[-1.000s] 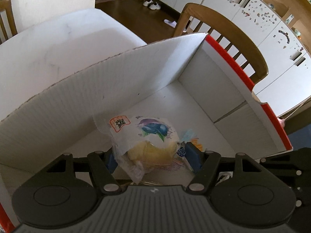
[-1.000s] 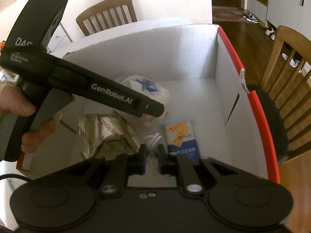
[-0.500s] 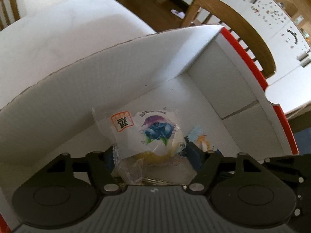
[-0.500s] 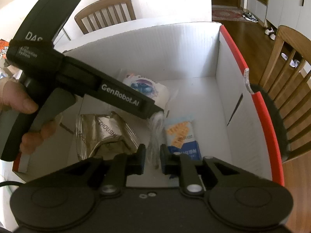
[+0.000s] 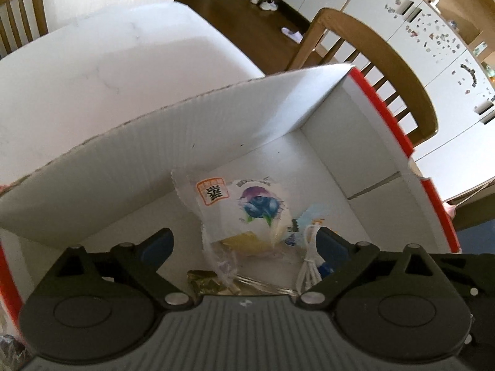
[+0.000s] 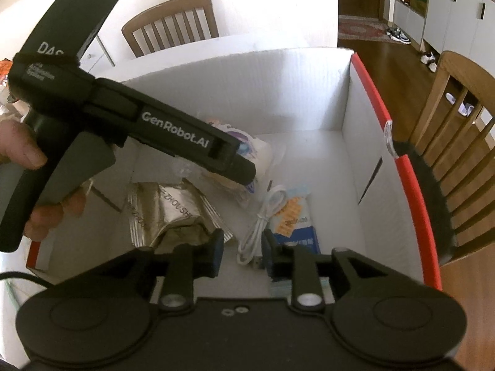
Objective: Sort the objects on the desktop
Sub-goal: 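Open the right tool to drop the cable while the left tool releases the bun in the box, then withdraw both open tools from the red box back over the placemat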
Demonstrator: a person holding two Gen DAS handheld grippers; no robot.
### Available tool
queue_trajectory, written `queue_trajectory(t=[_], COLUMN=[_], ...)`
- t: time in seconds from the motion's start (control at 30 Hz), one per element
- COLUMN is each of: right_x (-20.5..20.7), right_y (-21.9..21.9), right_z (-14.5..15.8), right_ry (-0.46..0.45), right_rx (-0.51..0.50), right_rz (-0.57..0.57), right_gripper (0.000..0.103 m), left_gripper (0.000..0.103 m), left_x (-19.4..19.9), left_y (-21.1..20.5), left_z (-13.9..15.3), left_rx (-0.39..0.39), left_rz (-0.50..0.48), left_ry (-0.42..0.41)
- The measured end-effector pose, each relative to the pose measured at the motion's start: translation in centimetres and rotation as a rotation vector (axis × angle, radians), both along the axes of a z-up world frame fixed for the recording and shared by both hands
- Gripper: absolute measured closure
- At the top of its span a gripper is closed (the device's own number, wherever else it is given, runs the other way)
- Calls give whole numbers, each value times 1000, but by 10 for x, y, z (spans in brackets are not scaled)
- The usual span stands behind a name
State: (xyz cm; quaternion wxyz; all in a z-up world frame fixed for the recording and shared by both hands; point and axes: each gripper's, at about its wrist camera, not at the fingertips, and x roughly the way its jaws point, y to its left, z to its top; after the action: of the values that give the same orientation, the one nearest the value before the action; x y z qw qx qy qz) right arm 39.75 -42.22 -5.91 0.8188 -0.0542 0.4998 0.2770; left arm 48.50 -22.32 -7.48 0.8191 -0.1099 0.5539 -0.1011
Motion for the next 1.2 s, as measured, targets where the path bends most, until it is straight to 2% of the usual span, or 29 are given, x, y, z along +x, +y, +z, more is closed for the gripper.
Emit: queue_trajectory(t=[0.13, 0.4, 0.5, 0.67, 0.83, 1.07, 1.13, 1.2], right_x=[-4, -16, -21, -30, -39, -57, -62, -67], right_y=[-2, 2, 1, 3, 8, 18, 20, 24], right_z=[7, 21, 25, 33, 40, 48, 50, 52], right_ry=[-26, -58, -73, -95, -117, -144, -150, -161], right_rx=[5, 14, 23, 32, 35, 32, 33, 37], right_rz=[0, 5, 5, 3, 0, -14, -23, -33], right_gripper=[63, 60, 58, 53, 40, 37, 28, 25], left_gripper=[4, 4, 4, 4, 4, 4, 4, 4], left_x=[-9, -34, -40, -57, -77, -105, -113, -120], left_y=[1, 2, -1, 4, 10, 25, 29, 33], left_z=[13, 39, 50, 67, 80, 94, 97, 100], left_rx=[-6, -15, 16, 14, 13, 0, -4, -1], left_rz=[0, -15, -4, 11, 14, 8, 8, 3], left_ry=[-31, -94, -135, -195, -243, -290, -302, -313])
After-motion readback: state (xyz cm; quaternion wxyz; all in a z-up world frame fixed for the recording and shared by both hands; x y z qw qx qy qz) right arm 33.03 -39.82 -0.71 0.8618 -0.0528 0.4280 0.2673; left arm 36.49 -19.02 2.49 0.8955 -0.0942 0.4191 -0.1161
